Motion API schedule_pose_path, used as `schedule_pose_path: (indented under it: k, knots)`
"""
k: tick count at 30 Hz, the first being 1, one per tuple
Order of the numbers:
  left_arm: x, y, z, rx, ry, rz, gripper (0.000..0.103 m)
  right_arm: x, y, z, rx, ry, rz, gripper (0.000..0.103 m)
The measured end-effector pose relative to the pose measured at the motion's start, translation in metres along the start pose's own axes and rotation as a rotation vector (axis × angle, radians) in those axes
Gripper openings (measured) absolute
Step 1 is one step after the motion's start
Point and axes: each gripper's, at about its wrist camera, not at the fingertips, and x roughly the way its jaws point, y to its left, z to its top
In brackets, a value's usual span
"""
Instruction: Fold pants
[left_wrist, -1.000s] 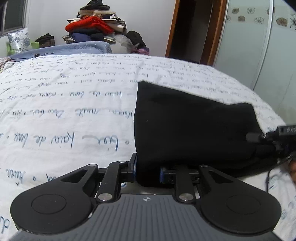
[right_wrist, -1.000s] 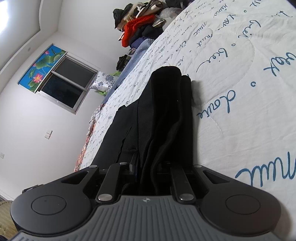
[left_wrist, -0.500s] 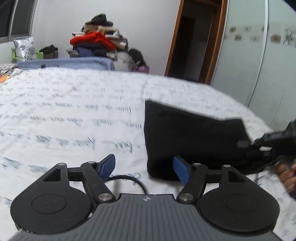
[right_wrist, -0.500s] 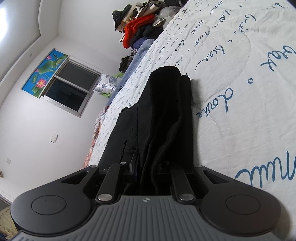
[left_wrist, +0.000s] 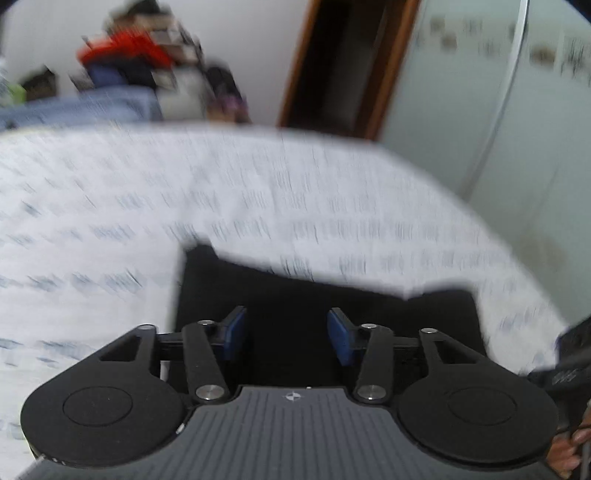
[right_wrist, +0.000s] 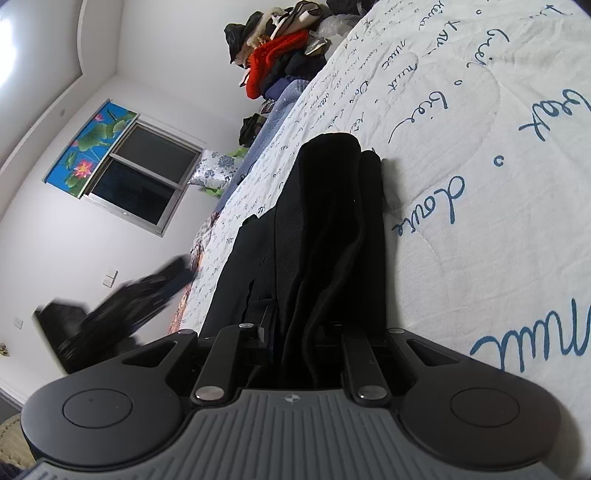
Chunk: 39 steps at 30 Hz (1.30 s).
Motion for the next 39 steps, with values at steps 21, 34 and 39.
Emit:
schedule_pose_path:
  k: [21,34,39]
  knots:
    - [-0.028,-0.002,-0.042,0.141,-0.032,0.091,0.077,-0.069,0.007,-0.008,0.014,-0.172,-0.066,0.074]
    - [-0.02,0.03,-0.049,-0.007,0.058,0.109,0.097,-0.033,0.024,-0.001,-0.096,-0.063,-0.207,0.079]
    - [-0.016,0.03,-0.05,-0.024,0.067,0.092,0.102,-0.024,0.031,0.005,-0.112,-0.018,-0.223,0.082]
